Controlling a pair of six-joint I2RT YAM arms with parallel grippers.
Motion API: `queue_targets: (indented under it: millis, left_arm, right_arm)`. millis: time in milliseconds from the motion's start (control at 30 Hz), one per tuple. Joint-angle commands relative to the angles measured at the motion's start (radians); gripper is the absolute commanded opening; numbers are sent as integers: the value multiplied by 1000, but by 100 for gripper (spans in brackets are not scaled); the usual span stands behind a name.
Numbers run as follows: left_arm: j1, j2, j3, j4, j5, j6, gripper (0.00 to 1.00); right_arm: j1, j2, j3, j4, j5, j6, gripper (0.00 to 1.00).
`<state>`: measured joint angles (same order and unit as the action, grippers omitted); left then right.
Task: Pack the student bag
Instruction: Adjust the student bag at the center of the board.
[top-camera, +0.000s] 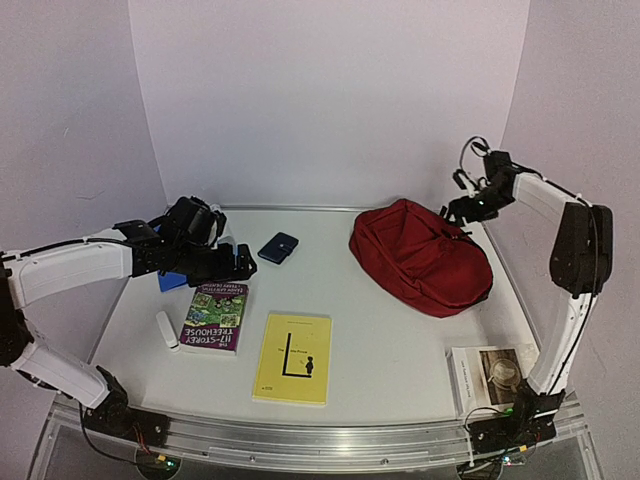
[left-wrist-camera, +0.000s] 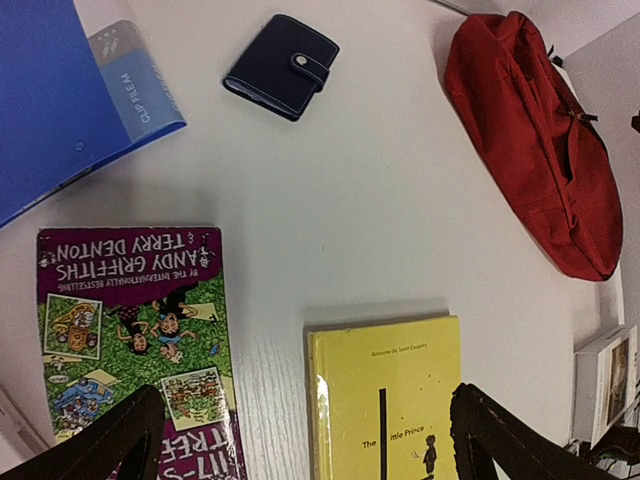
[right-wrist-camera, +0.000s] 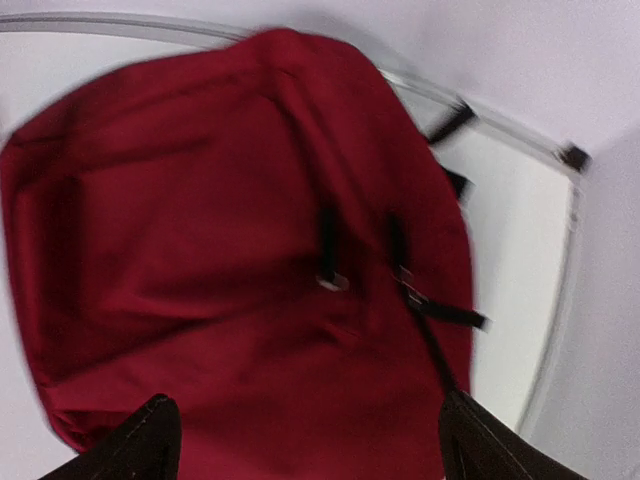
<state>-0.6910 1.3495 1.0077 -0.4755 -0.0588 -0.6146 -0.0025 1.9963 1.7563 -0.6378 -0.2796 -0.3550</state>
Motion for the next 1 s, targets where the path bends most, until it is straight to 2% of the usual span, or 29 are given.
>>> queue_targets:
  millis: [0,167,367,500,600,800,900,967]
  left_arm:
    - [0,35,36,77,92,41,100]
    - [0,96,52,112,117,53,100]
    - [0,184,97,127,146,57,100]
    - [1,194,105,138,149,52,100]
    - [1,199,103,153,155,47,100]
    - [0,224,108,167,165,33,100]
    - [0,218,105,170,168,26,100]
    - [0,211,101,176,171,23,100]
  right_arm:
    - [-141,35,-76,-103,93,-109,97]
    - [-182,45,-178,-182,2,-161,98]
    - [-147,81,-247,-320,-194,-193,90]
    - [-50,28,-303,-355,-263,-216,87]
    - [82,-42,-344,-356,-300,-206,87]
    - [310,-131,-319,-359,-397,-151,90]
    - [325,-157,-256,-395,-417,-172,92]
    - [318,-163,-204,-398,-337,-178,93]
